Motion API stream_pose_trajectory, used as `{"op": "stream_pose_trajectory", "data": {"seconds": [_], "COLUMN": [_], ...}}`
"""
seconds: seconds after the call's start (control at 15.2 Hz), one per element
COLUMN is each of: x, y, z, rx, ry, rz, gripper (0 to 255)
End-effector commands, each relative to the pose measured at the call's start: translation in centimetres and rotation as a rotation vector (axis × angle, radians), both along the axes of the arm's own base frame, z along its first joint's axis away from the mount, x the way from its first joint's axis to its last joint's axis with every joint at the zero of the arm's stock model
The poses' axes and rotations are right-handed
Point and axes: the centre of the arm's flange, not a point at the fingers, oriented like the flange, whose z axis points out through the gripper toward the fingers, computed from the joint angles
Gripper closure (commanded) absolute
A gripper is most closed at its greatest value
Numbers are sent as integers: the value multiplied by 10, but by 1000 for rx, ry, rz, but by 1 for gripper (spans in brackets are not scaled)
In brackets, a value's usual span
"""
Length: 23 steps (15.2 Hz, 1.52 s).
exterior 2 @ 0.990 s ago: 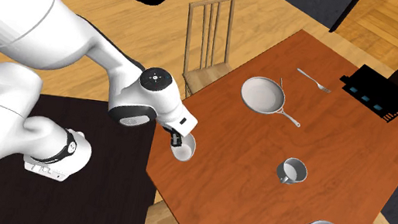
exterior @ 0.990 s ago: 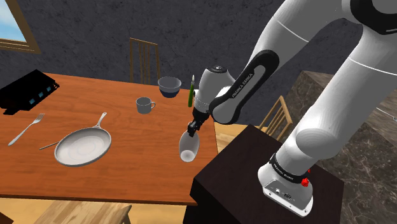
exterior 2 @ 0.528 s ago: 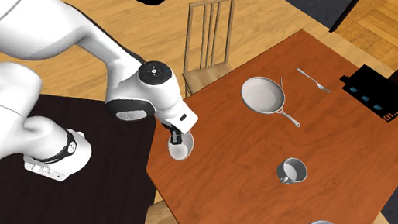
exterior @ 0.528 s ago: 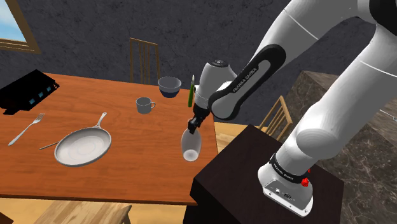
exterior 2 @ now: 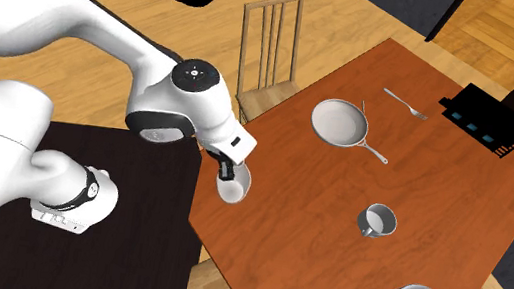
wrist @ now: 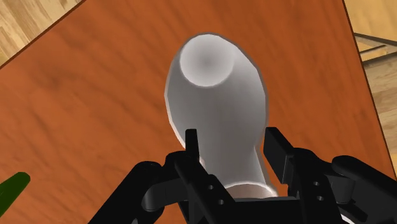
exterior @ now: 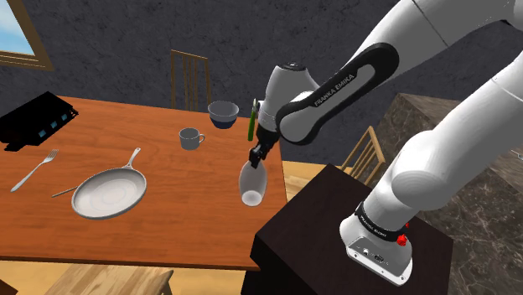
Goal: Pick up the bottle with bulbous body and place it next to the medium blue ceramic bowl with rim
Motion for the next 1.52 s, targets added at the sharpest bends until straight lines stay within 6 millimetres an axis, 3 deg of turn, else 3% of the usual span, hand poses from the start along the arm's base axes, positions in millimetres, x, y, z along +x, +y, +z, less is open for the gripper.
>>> {"op": "stream_pose_trajectory", "data": {"seconds": [0.0, 1.45], "x": [0, 0], "y": [0, 0], "z": [10, 127], "rx": [0, 0], "ry": [0, 0], "rz": [0, 0], "gripper": [255, 255]}}
